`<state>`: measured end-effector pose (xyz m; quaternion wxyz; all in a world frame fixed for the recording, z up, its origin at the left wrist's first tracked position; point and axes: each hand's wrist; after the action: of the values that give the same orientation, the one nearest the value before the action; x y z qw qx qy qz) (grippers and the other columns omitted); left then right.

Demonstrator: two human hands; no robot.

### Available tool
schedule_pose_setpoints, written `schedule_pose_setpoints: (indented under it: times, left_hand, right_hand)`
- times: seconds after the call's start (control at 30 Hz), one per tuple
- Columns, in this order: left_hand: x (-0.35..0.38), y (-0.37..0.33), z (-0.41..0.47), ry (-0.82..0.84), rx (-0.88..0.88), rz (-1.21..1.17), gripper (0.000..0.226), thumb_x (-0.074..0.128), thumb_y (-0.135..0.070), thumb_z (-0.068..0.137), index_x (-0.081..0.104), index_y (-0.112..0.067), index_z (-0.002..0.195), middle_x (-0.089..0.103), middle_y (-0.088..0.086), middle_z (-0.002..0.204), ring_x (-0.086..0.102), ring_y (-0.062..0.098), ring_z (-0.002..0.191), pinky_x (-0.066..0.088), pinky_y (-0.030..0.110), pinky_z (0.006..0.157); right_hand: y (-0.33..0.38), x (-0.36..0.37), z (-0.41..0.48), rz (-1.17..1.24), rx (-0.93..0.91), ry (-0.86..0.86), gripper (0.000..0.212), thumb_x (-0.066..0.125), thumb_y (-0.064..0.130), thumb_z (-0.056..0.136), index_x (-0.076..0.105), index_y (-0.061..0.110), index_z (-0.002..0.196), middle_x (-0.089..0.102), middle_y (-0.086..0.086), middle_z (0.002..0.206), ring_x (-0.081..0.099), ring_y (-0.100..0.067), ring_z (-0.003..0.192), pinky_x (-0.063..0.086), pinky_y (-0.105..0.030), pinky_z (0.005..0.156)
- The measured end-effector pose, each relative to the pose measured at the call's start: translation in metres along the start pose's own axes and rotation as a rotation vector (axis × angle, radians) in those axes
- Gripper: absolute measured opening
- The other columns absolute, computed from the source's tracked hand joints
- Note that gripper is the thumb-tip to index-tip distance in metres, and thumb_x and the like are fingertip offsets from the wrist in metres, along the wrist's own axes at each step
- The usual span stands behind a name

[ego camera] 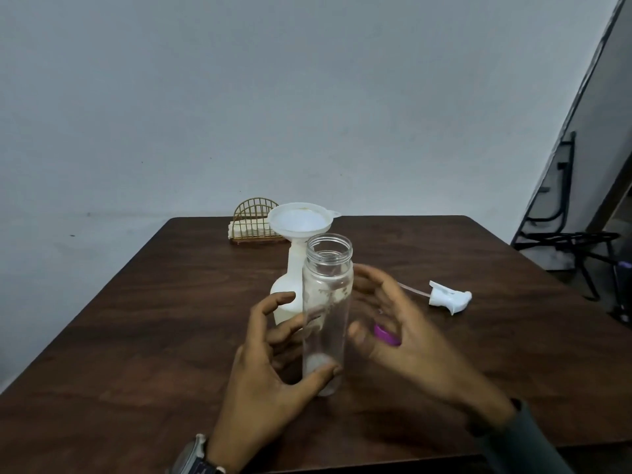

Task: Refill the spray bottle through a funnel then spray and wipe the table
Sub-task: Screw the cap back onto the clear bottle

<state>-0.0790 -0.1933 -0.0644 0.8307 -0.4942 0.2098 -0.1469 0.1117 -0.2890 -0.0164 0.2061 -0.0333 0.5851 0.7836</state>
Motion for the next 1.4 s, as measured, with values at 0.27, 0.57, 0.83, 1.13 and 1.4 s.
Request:
schedule_pose_setpoints:
  times: [0.27, 0.57, 0.83, 1.13, 1.4]
  left_hand:
    - [0.001, 0.003, 0.001, 0.000, -0.008, 0.008, 0.093, 0.099, -0.016, 0.063, 0.044, -0.048, 0.131, 0.077, -0.014, 0.122, 0.073, 0.008, 0.115, 0.060, 0.036, 0.099]
    - [0.002, 0.006, 0.002, -0.006, -0.042, -0.004, 0.094, 0.101, -0.018, 0.064, 0.044, -0.040, 0.135, 0.075, -0.010, 0.128, 0.073, 0.013, 0.118, 0.058, 0.048, 0.101]
    - [0.003, 0.004, 0.000, 0.007, -0.022, 0.012, 0.089, 0.096, -0.009, 0.069, 0.043, -0.035, 0.136, 0.075, -0.012, 0.128, 0.072, 0.011, 0.119, 0.060, 0.040, 0.100]
    - [0.000, 0.000, 0.001, 0.005, -0.019, 0.026, 0.087, 0.097, -0.015, 0.070, 0.043, -0.033, 0.136, 0.074, -0.012, 0.129, 0.070, 0.009, 0.122, 0.058, 0.043, 0.103]
    - [0.000, 0.000, 0.002, 0.003, -0.016, 0.012, 0.086, 0.097, -0.016, 0.071, 0.045, -0.037, 0.135, 0.074, -0.010, 0.131, 0.069, 0.010, 0.124, 0.057, 0.047, 0.104]
  right_hand:
    - [-0.032, -0.048, 0.025, -0.954, 0.268, 0.105, 0.054, 0.063, 0.059, 0.095, 0.055, 0.044, 0.146, 0.045, 0.008, 0.152, 0.039, -0.019, 0.143, 0.036, -0.038, 0.118]
    - [-0.037, -0.037, 0.025, -0.984, 0.285, 0.137, 0.049, 0.068, 0.044, 0.097, 0.058, 0.037, 0.145, 0.054, 0.002, 0.128, 0.051, -0.021, 0.127, 0.042, -0.033, 0.107]
    - [0.032, -0.041, 0.023, -0.101, -0.102, -0.390, 0.058, 0.086, 0.009, 0.077, 0.068, 0.036, 0.126, 0.060, -0.009, 0.130, 0.071, -0.011, 0.111, 0.057, -0.020, 0.097]
    - [0.100, -0.006, 0.031, 0.229, -0.305, -0.314, 0.042, 0.080, 0.026, 0.073, 0.073, 0.021, 0.114, 0.082, 0.010, 0.106, 0.077, -0.009, 0.101, 0.059, -0.021, 0.089]
    - [0.083, 0.001, 0.036, 0.049, -0.254, -0.204, 0.059, 0.084, 0.024, 0.071, 0.071, 0.014, 0.128, 0.072, -0.006, 0.121, 0.073, -0.013, 0.111, 0.056, -0.025, 0.101]
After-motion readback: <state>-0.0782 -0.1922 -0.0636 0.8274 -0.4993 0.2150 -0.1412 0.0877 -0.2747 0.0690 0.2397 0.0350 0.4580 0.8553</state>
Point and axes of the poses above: each hand's wrist, its own z-axis towards the middle knuckle, its own x-axis out of the palm, y = z × x
